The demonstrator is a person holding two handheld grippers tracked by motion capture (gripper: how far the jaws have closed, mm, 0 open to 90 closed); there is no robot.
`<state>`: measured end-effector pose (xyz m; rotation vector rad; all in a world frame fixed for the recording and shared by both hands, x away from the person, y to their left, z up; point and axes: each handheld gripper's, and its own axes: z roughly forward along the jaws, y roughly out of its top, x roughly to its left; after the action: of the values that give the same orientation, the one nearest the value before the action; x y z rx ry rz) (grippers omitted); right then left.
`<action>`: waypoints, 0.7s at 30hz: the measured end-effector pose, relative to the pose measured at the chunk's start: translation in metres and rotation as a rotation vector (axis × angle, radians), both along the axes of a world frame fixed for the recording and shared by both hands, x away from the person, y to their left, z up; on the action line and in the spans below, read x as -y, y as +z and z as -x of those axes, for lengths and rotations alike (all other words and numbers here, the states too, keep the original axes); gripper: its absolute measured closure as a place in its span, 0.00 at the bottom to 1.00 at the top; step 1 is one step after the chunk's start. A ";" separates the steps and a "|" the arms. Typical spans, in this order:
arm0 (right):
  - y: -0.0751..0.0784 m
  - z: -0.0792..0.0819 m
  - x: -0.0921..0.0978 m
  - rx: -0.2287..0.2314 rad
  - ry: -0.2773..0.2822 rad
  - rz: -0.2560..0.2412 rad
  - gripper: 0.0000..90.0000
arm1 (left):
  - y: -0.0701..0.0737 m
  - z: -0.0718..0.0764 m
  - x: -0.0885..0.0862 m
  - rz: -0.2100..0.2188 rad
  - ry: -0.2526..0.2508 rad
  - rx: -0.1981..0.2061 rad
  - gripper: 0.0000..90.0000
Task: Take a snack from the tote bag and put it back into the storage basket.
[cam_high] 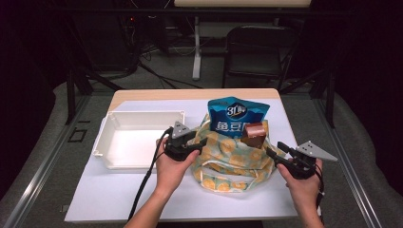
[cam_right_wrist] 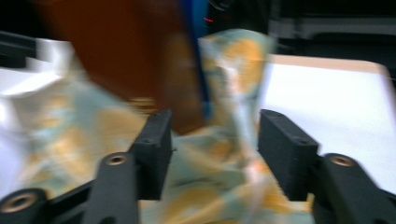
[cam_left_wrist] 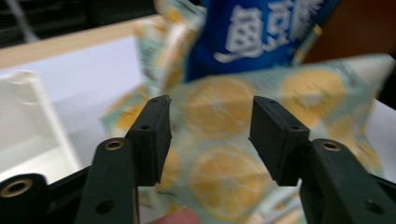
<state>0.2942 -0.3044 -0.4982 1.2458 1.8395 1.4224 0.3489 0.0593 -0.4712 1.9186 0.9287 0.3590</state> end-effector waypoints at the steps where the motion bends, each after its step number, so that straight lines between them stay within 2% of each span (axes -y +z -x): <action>1: 0.000 0.000 0.000 0.000 0.000 0.000 0.47 | 0.000 0.000 0.000 0.000 0.000 0.000 0.51; 3: -0.002 0.004 -0.006 -0.005 0.071 0.008 0.38 | -0.008 -0.002 0.007 -0.022 -0.010 -0.015 0.48; 4: -0.005 0.004 -0.011 -0.004 0.097 0.006 0.34 | -0.011 -0.003 0.009 -0.023 -0.016 -0.022 0.44; 5: -0.008 0.002 -0.019 -0.008 0.135 0.029 0.30 | -0.016 -0.005 0.015 -0.023 -0.014 -0.021 0.37; 7: -0.009 0.000 -0.023 -0.008 0.135 0.039 0.32 | -0.018 -0.005 0.017 -0.028 -0.013 -0.016 0.28; 9: -0.011 -0.002 -0.028 -0.006 0.129 0.061 0.43 | -0.019 -0.006 0.022 -0.046 -0.011 0.000 0.27; 10: -0.014 -0.003 -0.032 -0.013 0.109 0.087 0.59 | -0.021 -0.009 0.025 -0.055 -0.001 -0.009 0.27; 12: -0.016 -0.001 -0.034 -0.028 0.098 0.107 0.73 | -0.024 -0.014 0.027 -0.073 0.009 -0.030 0.29; 13: -0.017 0.000 -0.034 -0.031 0.091 0.113 0.79 | -0.024 -0.014 0.027 -0.073 0.009 -0.030 0.33; 14: -0.017 0.001 -0.034 -0.035 0.090 0.124 0.84 | -0.028 -0.017 0.028 -0.077 0.026 -0.054 0.38; 16: -0.017 0.002 -0.033 -0.039 0.102 0.121 0.92 | -0.028 -0.017 0.029 -0.096 0.048 -0.052 0.50; 19: -0.017 0.003 -0.037 -0.035 0.116 0.140 0.99 | -0.027 -0.015 0.028 -0.102 0.073 -0.043 0.74; 20: -0.016 0.004 -0.038 -0.033 0.120 0.137 1.00 | -0.026 -0.015 0.026 -0.111 0.072 -0.043 0.83; 21: -0.016 0.004 -0.039 -0.032 0.124 0.133 1.00 | -0.026 -0.016 0.024 -0.101 0.060 -0.054 0.93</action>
<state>0.2902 -0.2649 -0.5141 1.1120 2.0282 1.3254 0.3651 0.0348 -0.4968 2.0041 1.0227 0.3973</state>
